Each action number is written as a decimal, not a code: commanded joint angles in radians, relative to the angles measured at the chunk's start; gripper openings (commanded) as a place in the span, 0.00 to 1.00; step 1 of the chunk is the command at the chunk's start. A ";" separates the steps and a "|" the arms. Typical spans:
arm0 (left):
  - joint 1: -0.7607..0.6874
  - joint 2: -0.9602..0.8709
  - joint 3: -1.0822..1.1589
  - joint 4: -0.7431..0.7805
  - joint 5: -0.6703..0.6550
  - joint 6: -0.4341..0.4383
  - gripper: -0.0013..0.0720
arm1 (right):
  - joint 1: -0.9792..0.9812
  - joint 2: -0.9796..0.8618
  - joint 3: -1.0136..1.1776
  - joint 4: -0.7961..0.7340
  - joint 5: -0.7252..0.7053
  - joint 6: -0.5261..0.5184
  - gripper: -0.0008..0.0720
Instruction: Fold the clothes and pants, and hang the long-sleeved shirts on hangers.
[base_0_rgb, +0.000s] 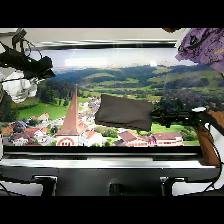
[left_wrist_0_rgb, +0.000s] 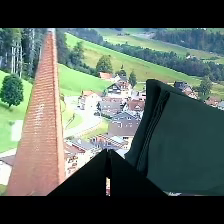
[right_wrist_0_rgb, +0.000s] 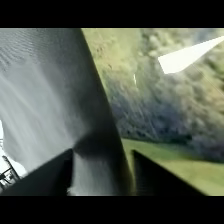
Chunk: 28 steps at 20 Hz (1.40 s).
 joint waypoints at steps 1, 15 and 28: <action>0.001 0.000 0.000 0.001 0.001 -0.004 0.04 | 0.054 -0.023 -0.003 0.010 -0.075 -0.023 0.40; 0.001 0.000 0.000 0.001 0.001 -0.003 0.04 | 0.037 -0.033 0.717 -0.427 -0.027 0.542 0.06; 0.003 0.000 0.000 0.012 0.000 -0.004 0.04 | -0.413 -0.026 0.982 -0.424 0.083 0.770 0.06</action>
